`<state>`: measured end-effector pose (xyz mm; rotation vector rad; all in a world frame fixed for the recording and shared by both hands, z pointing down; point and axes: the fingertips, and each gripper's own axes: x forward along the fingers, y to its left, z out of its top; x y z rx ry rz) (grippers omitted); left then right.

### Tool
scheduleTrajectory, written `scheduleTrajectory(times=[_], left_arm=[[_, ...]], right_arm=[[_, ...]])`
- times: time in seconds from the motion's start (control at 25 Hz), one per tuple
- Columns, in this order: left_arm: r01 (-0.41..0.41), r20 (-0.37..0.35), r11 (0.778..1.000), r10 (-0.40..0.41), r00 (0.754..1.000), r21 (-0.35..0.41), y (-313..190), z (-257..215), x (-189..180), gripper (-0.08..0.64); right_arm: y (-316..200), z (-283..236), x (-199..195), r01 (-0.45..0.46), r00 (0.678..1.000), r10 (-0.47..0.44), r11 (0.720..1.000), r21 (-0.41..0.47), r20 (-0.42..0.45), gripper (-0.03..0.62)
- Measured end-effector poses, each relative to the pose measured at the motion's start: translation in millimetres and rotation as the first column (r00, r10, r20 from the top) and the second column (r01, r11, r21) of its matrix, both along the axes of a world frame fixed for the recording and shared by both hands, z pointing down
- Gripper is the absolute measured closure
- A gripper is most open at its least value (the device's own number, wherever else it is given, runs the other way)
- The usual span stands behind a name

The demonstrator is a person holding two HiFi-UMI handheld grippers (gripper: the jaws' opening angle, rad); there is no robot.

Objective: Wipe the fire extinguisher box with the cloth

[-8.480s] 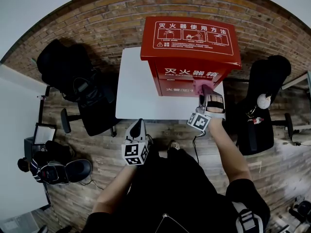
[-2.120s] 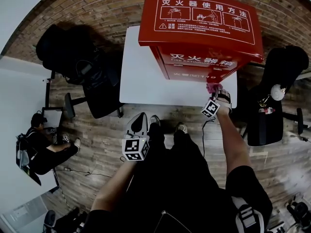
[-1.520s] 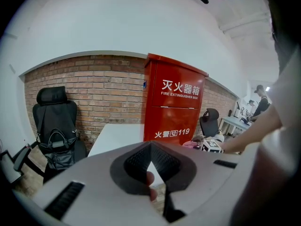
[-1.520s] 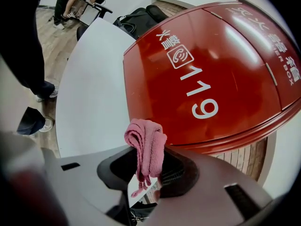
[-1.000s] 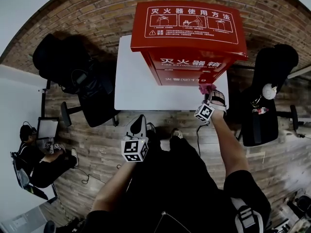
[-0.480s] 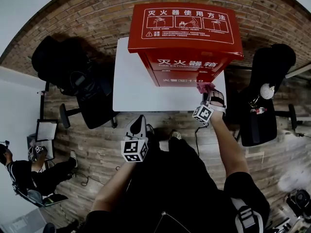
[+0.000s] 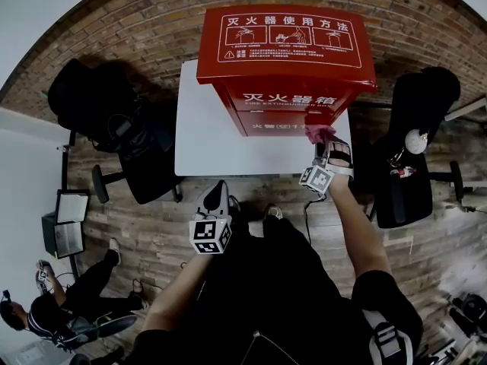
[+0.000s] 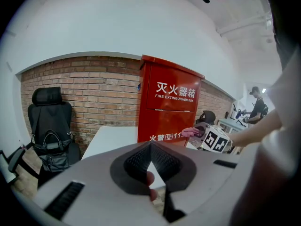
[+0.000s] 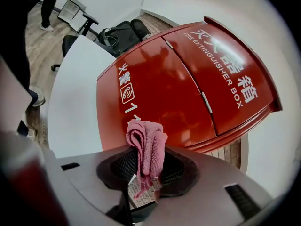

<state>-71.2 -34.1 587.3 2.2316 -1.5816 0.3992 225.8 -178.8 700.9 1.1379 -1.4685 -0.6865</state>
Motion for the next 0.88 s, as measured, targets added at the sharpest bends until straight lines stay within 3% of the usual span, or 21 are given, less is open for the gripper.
scheduleTrajectory(times=[0.88], left_arm=[[-0.018,0.003,1.0,0.018,1.0,0.01,1.5,-4.5,3.3,0.541]], right_arm=[[2.1,-69.8,3.9,-0.007,1.0,0.006,0.993,0.121,0.005,0.469]])
